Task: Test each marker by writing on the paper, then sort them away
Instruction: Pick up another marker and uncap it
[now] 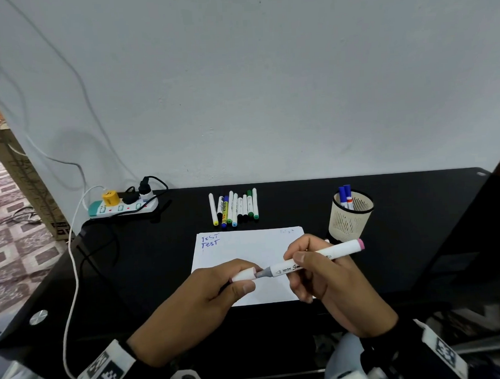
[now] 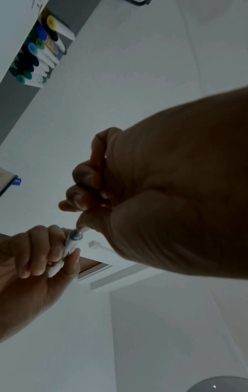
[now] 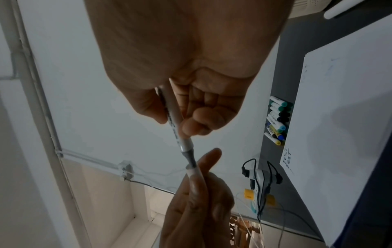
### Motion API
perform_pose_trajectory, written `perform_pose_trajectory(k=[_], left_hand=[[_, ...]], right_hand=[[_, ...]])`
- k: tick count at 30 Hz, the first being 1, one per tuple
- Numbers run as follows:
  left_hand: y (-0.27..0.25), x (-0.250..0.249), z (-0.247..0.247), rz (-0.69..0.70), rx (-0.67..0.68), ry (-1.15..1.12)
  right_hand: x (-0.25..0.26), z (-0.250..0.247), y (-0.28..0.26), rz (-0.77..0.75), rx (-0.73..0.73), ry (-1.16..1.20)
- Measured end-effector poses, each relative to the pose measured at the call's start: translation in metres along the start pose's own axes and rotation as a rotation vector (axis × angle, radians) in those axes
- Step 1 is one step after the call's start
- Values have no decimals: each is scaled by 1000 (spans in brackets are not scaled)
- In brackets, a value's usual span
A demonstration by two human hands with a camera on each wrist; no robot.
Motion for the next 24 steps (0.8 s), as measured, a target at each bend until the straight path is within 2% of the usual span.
perform_pose_trajectory(k=[4, 8, 11, 19, 21, 24], left_hand=[[1, -4, 2, -6, 30, -68], [1, -9, 2, -3, 60, -82], [1, -17, -1, -2, 78, -127], [14, -22, -5, 2, 13, -176], [18, -6, -3, -70, -17, -85], [9, 32, -1, -160, -27, 119]], right_hand=[[-1, 4, -2, -2, 29, 54], [4, 4, -2, -37, 42, -46], [8, 5, -2, -49, 71, -28], [15, 8, -4, -113, 94, -29], [18, -1, -2, -125, 33, -79], [19, -39, 1, -162, -193, -210]])
Point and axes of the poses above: each hand's wrist, its own y-axis towards the middle knuckle, its own z-axis out of the palm, x = y × z, the point moved 1 cm from there along y, towards the middle knuckle, and after that the axes turned 6 degrees about z, right-handed, at the moved point
